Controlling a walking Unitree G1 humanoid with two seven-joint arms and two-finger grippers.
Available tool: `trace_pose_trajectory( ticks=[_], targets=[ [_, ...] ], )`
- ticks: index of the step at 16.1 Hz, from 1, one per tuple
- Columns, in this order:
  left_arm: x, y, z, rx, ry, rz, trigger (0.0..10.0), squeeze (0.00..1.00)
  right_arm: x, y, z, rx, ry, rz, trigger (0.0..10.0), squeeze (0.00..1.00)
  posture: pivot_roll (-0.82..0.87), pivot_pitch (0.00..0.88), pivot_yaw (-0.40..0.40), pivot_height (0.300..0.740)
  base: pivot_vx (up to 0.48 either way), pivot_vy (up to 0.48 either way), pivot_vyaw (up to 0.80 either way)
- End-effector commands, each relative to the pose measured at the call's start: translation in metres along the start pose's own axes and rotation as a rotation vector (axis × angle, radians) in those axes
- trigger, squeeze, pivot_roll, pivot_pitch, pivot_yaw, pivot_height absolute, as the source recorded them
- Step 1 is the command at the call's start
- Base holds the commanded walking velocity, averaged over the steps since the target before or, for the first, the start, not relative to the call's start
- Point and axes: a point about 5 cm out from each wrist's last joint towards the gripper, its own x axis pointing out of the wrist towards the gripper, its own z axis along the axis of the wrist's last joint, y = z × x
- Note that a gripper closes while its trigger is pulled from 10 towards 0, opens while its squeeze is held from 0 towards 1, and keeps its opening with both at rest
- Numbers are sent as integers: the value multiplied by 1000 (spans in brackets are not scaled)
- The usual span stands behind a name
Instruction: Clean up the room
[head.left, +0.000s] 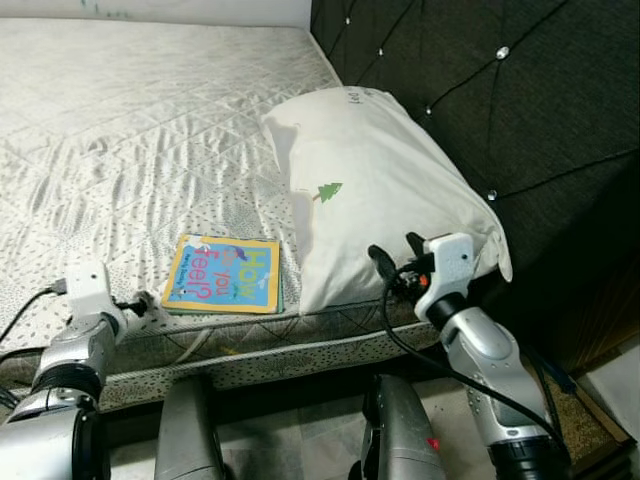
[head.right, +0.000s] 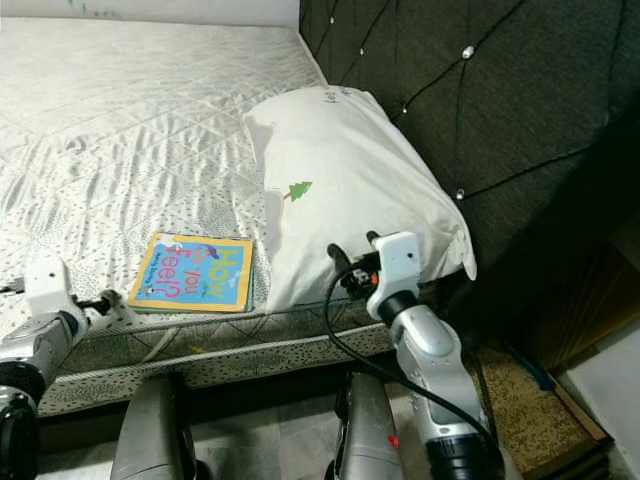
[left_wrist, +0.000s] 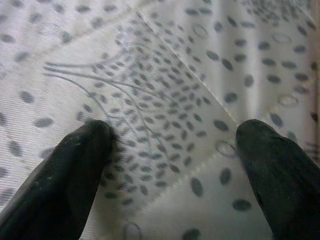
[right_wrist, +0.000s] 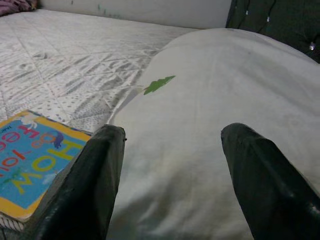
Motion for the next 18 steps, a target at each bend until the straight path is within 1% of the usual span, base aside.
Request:
trace_pose_trajectory(
  ticks=[1,2,3,5,6,8,10,12,18],
  targets=[
    [2,-12,1,25,38,-52,10000,0,-5,-6,2,-9,2,-17,10000,0,-112,0,-78,521,0,0,0],
    [2,-15,2,28,51,-71,10000,0,-6,-6,2,-9,3,-18,10000,0,-114,0,-77,521,0,0,0],
    [2,-19,8,55,41,-79,10000,0,-7,-6,3,-9,5,-19,10000,0,-117,0,-76,521,0,0,0],
    [3,-30,19,74,26,-117,10000,0,-9,-5,2,-7,11,-22,10000,0,-120,0,-73,521,0,0,0],
    [3,-35,20,98,34,-137,10000,0,-9,-5,2,-6,12,-23,10000,0,-120,0,-71,521,0,0,0],
    [3,-43,20,112,46,-164,10000,0,-9,-5,2,-5,12,-25,10000,0,-121,0,-66,521,0,0,0],
    [3,-52,18,145,59,-196,10000,0,-9,-5,3,-4,11,-31,10000,0,-124,0,-62,521,0,0,0],
    [3,-58,16,151,64,-218,10000,0,-9,-6,3,-3,11,-35,10000,0,-120,0,-61,521,0,0,0],
    [3,-68,7,162,87,-268,10000,0,-5,-5,3,0,7,-30,10000,0,-109,0,-63,521,0,0,0]
  ],
)
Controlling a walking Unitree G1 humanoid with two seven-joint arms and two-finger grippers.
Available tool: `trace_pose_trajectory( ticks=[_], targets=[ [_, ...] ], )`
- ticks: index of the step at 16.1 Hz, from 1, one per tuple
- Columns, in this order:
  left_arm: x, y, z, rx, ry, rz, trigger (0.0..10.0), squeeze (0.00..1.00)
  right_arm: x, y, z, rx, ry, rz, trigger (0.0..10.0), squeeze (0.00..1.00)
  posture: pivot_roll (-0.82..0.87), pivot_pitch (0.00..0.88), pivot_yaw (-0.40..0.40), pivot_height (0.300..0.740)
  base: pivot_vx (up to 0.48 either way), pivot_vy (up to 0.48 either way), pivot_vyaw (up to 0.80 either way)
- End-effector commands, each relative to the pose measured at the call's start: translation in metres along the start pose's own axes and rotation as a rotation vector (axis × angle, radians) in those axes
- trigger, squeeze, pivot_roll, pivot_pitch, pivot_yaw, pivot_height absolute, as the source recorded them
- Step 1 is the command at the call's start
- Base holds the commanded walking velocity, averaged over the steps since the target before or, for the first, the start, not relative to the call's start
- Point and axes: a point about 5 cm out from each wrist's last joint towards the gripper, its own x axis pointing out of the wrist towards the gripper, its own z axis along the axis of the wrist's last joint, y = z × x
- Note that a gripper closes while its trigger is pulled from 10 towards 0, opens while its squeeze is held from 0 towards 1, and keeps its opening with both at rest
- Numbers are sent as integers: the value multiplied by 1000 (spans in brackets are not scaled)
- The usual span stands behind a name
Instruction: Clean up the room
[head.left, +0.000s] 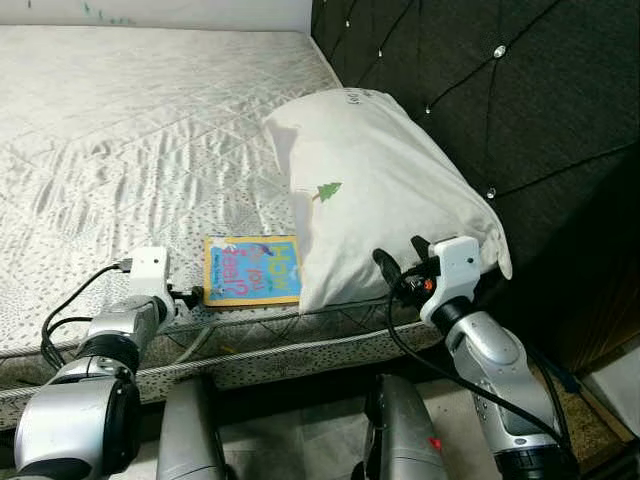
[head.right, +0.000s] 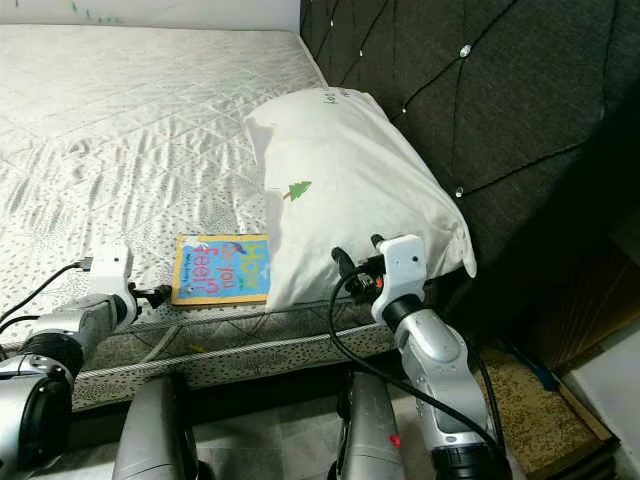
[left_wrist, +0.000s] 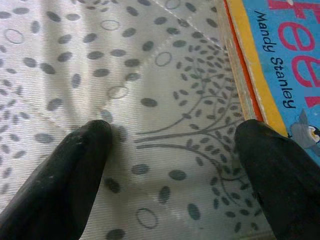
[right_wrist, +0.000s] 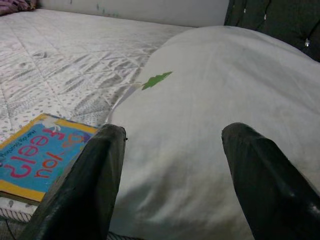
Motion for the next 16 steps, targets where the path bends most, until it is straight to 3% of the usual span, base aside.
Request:
trace_pose_trajectory(
  ticks=[1,4,10,14,16],
  targets=[
    [2,-11,2,20,10,-41,10000,0,1,-4,2,2,-9,-20,10000,0,-109,0,-63,521,0,0,0],
    [2,-12,3,13,-5,-24,10000,0,2,-3,3,2,-14,-21,10000,0,-112,0,-59,521,0,0,0],
    [-8,27,-15,-65,-57,98,10000,0,4,-4,2,4,-18,-25,10000,0,-92,0,-61,521,0,0,0],
    [-15,35,-11,-127,-209,149,10000,0,12,-3,4,2,-28,-10,10000,0,-79,0,-70,521,0,0,0],
    [-32,38,0,-127,-403,201,10000,0,19,-2,6,6,-45,-6,10000,0,-59,0,-73,521,0,0,0]
  ],
)
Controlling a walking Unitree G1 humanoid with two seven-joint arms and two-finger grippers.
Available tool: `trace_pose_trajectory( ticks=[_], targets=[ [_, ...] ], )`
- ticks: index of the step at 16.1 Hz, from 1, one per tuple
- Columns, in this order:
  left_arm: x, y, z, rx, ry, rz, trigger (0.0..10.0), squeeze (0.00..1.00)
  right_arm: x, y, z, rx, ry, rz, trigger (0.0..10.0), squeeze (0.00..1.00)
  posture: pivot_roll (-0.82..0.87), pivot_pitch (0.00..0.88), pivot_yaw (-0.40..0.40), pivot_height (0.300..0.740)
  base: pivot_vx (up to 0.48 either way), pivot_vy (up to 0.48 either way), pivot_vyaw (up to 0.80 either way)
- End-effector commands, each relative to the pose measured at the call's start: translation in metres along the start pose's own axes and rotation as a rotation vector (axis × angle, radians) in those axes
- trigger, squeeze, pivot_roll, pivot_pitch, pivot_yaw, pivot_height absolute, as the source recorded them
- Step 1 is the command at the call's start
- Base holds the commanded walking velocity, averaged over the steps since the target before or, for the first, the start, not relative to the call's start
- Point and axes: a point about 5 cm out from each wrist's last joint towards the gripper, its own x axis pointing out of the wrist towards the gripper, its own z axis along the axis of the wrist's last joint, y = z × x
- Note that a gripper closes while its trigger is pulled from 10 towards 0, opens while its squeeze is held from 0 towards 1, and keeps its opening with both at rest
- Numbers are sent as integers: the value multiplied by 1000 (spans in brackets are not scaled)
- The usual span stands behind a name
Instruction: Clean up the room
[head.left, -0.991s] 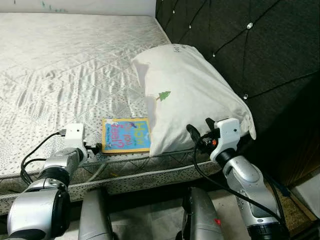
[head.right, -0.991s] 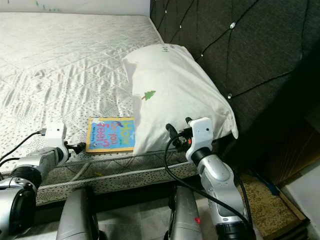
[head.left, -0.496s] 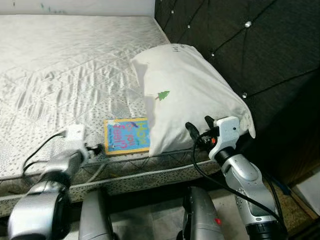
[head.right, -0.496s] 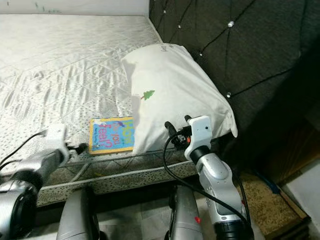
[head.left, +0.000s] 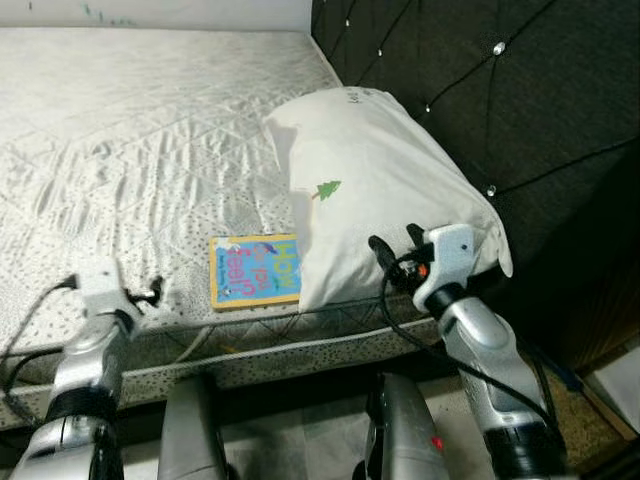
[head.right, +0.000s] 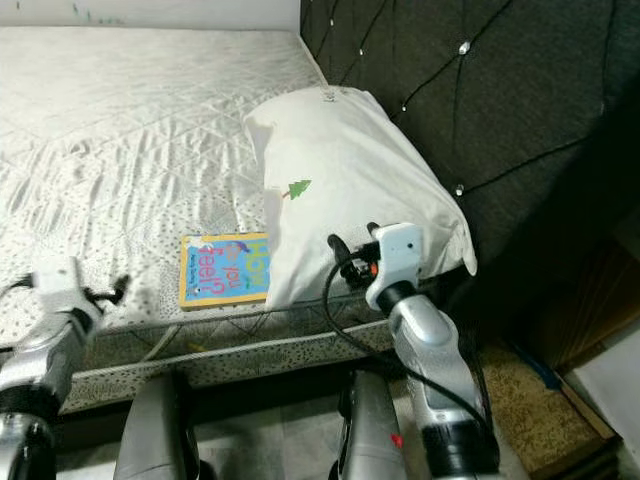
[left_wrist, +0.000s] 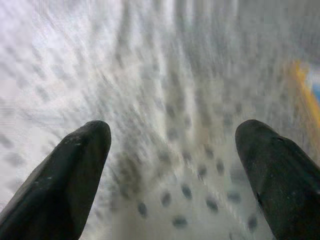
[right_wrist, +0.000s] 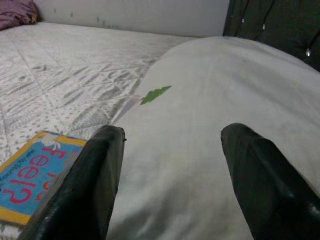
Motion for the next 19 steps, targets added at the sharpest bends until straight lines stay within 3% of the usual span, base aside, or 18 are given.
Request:
trace_pose_trajectory(
  ticks=[1,2,4,8,13,19],
  targets=[
    [-9,-5,16,13,-111,-3,10000,0,7,-3,3,12,-20,-21,10000,0,-39,0,-70,521,0,0,0],
    [-11,-6,18,20,-125,-1,10000,0,9,-3,3,15,-21,-24,10000,0,-39,0,-70,521,0,0,0],
    [-33,-17,29,62,-253,-22,10000,0,19,-5,5,71,-39,-52,10000,0,-16,0,-69,521,0,0,0],
    [-57,-41,34,84,-325,-76,10000,0,28,-9,12,129,-104,-62,10000,0,2,0,-60,536,0,0,0],
    [-65,-66,43,70,-359,-167,10000,0,35,-8,21,171,-148,-90,10000,0,2,0,-58,596,0,0,0],
    [-70,-70,28,101,-301,-216,10000,0,36,0,11,183,-126,-90,10000,0,0,0,-50,661,0,0,0]
  ],
)
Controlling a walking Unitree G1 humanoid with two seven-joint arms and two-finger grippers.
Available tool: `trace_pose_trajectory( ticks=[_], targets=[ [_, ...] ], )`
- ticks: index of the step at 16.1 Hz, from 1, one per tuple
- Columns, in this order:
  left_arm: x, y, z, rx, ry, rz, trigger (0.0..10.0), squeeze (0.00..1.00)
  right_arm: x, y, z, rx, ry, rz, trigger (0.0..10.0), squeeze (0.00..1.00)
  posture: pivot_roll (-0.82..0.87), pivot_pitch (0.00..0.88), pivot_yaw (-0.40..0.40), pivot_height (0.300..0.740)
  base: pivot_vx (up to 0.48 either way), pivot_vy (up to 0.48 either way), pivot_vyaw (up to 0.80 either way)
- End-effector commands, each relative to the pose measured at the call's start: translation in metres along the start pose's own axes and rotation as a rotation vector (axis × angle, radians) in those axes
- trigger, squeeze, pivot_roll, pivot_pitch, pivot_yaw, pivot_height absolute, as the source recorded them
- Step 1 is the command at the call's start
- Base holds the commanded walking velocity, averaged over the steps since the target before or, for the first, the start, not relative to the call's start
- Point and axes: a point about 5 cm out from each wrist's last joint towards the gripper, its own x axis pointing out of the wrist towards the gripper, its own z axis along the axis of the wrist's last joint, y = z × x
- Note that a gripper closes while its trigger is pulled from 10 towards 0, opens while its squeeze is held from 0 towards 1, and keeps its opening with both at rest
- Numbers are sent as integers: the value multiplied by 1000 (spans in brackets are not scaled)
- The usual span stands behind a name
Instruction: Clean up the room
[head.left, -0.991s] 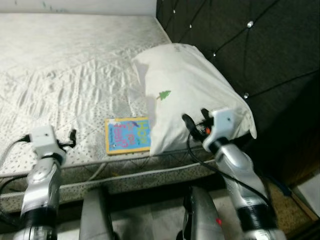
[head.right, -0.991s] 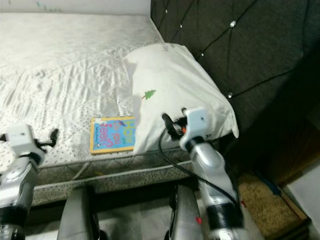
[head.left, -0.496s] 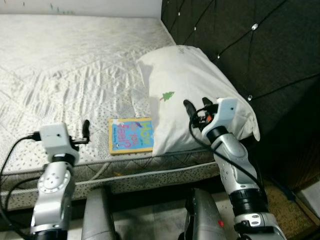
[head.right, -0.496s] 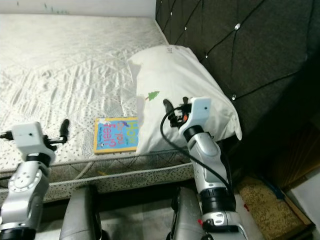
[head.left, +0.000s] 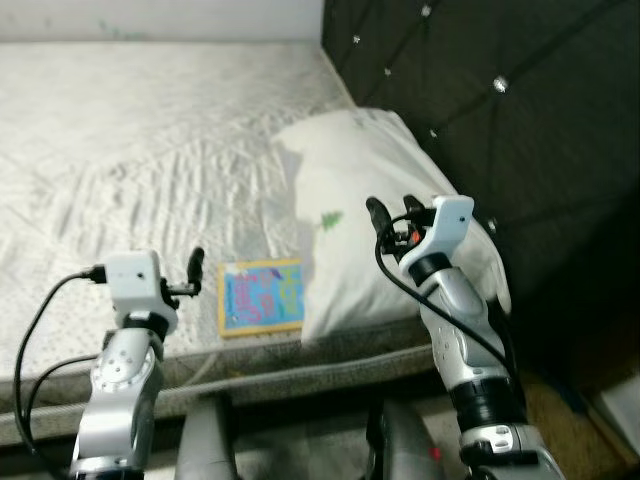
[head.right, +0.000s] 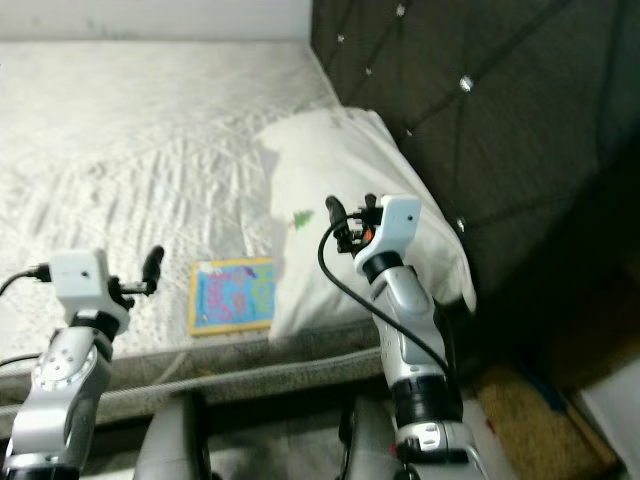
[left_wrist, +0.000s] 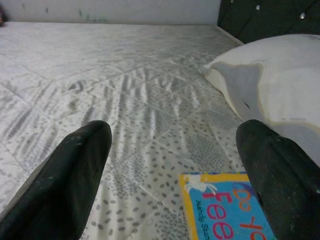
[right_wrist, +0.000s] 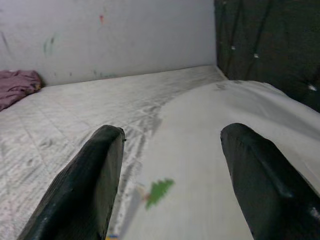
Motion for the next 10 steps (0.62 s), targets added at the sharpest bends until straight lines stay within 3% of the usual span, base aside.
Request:
trace_pose_trajectory(
  ticks=[1,7,10],
  targets=[
    [-1,-4,3,11,-9,-8,10000,0,0,0,1,-8,-2,-2,10000,0,10,0,-51,676,0,0,0],
    [1,0,-2,34,12,-30,10000,0,-4,0,-3,-25,7,-24,10000,0,-8,0,-44,740,0,0,0],
    [2,-4,-2,46,4,-42,10000,0,-8,-3,-9,-48,33,-22,10000,0,0,0,-60,740,0,0,0]
  ],
)
